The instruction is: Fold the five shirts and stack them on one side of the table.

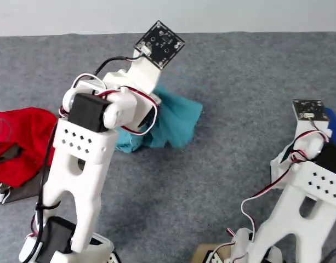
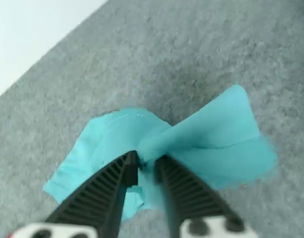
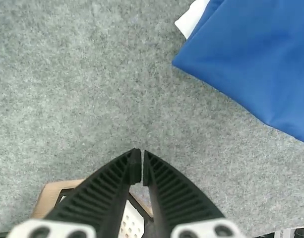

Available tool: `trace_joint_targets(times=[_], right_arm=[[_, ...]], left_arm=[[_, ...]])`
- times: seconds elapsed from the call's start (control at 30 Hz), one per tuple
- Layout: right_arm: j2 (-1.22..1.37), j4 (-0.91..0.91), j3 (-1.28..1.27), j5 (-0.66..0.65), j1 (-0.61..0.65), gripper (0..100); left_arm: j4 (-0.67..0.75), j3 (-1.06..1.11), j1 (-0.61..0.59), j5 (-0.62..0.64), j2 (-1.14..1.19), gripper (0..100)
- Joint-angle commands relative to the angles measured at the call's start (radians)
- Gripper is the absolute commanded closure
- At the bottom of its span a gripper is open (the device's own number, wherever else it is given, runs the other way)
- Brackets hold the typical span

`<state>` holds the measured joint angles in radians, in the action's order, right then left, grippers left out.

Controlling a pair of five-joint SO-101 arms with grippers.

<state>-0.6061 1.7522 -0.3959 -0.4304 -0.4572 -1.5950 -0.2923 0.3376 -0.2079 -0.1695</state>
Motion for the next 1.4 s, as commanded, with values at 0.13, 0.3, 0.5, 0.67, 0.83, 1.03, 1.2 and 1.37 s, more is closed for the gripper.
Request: trace_joint_targets(times=[0.13, 0.3, 0.5, 0.67, 0.83, 1.03, 1.2, 1.37], right_arm=[[-0.033, 0.041, 0.006, 0.011, 0.111, 98.7], [-0.031, 0.041, 0.006, 0.011, 0.194, 98.7], [-0.022, 0.041, 0.006, 0.014, 0.315, 98.7], [-0.007, 0.004, 0.008, 0.109, 0.495, 98.3], [0.102, -0.058, 0.012, 0.252, 0.631, 91.8], [0.263, -0.168, 0.038, 0.364, 0.713, 83.4], [0.401, -0.24, 0.157, 0.382, 0.746, 80.2], [0.581, -0.243, 0.269, 0.417, 0.785, 73.4]], left_arm=[[-0.021, -0.001, -0.061, -0.003, -0.005, 83], [0.012, 0.071, -0.158, -0.035, -0.005, 83], [0.115, 0.309, -0.23, -0.149, -0.005, 83], [0.207, 0.429, -0.379, -0.173, -0.009, 83], [0.216, 0.44, -0.56, -0.169, -0.008, 84], [0.169, 0.46, -0.724, -0.169, -0.012, 84], [0.169, 0.496, -0.778, -0.173, -0.012, 84], [0.184, 0.504, -0.781, -0.169, -0.006, 84]])
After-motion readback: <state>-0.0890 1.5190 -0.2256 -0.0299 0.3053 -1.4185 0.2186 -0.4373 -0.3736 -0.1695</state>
